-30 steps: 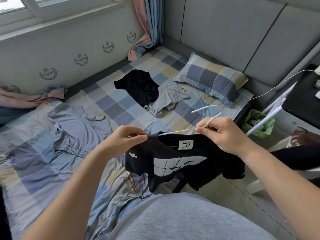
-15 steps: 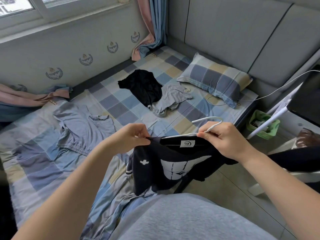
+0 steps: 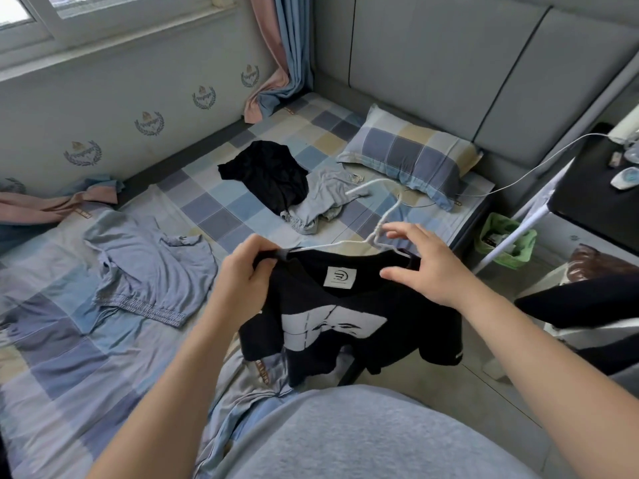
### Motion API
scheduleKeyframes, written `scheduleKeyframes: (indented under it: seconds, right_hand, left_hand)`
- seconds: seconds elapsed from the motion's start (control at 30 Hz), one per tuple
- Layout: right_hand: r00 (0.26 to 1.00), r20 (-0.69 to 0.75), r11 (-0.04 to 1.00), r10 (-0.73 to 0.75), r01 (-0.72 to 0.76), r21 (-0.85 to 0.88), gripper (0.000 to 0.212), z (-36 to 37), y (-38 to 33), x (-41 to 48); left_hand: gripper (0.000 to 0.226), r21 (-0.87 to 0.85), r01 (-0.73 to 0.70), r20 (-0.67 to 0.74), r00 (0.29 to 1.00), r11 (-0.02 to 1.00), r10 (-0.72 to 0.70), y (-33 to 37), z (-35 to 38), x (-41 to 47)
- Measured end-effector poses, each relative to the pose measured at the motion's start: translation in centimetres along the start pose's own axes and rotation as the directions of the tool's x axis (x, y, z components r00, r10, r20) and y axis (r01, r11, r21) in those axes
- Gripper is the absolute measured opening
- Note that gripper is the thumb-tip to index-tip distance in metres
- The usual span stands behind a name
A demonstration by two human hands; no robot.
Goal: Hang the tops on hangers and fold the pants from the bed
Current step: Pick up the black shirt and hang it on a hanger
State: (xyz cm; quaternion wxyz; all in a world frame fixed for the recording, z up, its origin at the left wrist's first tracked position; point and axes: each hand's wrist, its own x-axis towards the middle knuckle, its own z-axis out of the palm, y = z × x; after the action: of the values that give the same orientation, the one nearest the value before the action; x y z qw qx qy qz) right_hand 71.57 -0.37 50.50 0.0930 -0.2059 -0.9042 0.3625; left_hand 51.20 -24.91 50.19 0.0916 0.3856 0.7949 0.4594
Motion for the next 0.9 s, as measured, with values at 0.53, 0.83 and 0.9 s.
scheduleKeyframes:
  seconds: [0.53,0.83,0.9]
  right_hand:
    - [0.932,0.012,0.923,0.363,-0.362,0.130,0.018,-1.7,4.3,-0.6]
    - [0.968,-0.108,0.855,0.226,-0.145,0.498,0.030,-3.5,2.3,0.1]
    - [0.982,-0.113,0.857,0.151,-0.073,0.509,0.025,-3.5,1.7,-0.1]
  left_hand:
    - [0.041,-0.025,0.050,-0.033,0.998,0.998,-0.051,-3.1,-6.1,0.5]
    - [0.035,0.088,0.084,-0.129,0.989,0.993,-0.072,-3.6,-6.0,0.5]
    - [0.029,0.043,0.123,-0.201,0.973,0.992,-0.112,-3.4,-5.4,0.6]
